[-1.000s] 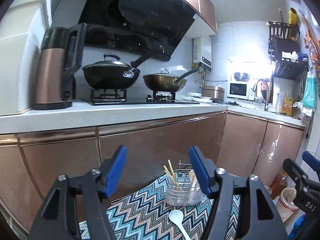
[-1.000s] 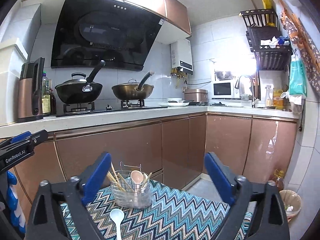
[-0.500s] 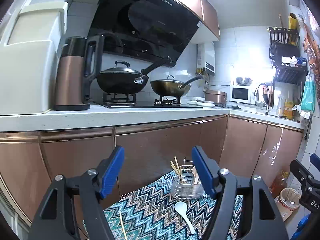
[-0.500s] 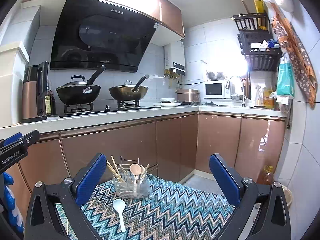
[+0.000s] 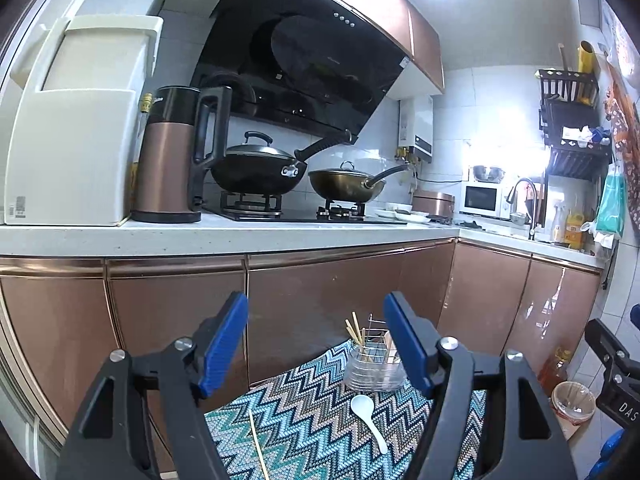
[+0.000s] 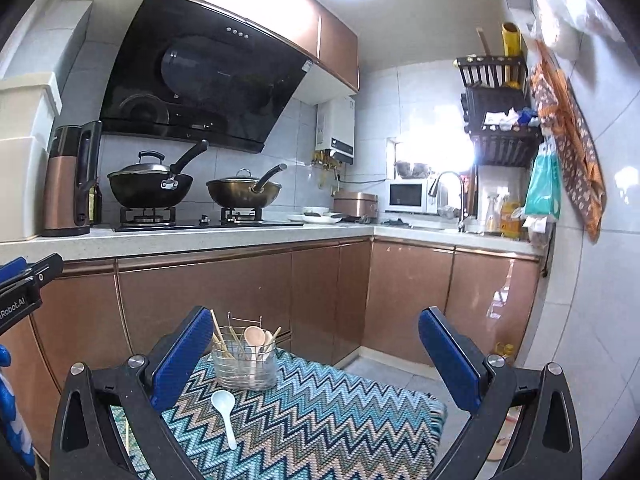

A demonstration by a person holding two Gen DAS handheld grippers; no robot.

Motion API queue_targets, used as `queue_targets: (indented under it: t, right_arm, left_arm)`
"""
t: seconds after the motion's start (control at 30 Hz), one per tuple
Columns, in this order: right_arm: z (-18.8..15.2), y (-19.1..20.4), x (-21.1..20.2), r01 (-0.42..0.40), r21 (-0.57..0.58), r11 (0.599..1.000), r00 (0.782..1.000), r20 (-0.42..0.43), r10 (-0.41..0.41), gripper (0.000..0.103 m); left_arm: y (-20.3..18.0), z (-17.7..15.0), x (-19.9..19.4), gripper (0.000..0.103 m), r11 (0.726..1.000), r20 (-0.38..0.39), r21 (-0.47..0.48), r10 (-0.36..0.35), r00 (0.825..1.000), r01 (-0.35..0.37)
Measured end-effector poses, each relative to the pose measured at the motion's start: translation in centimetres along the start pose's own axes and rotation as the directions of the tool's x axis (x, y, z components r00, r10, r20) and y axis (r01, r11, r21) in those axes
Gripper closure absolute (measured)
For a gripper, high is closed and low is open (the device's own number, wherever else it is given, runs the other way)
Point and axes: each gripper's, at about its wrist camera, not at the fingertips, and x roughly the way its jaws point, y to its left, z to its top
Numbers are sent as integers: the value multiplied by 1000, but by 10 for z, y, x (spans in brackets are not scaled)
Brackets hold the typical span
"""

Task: Organize utensils

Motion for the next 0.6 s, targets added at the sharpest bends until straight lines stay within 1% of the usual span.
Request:
queue_targets:
  t: [0.2, 0.4, 0.6]
  right_arm:
    - [5, 9, -12, 51, -50, 997, 998, 31, -50, 0]
    - [5, 12, -15, 55, -50, 997, 997, 53, -52, 0]
    - [5, 11, -17, 41, -41, 998, 997, 65, -39, 0]
  left_arm:
    - [5, 0, -3, 34, 1000, 5, -9, 5, 1000, -5]
    - [5, -2, -5, 34, 1000, 9, -8, 6, 1000, -6]
    - [6, 0, -9, 34, 1000, 16, -15, 1, 1000, -1]
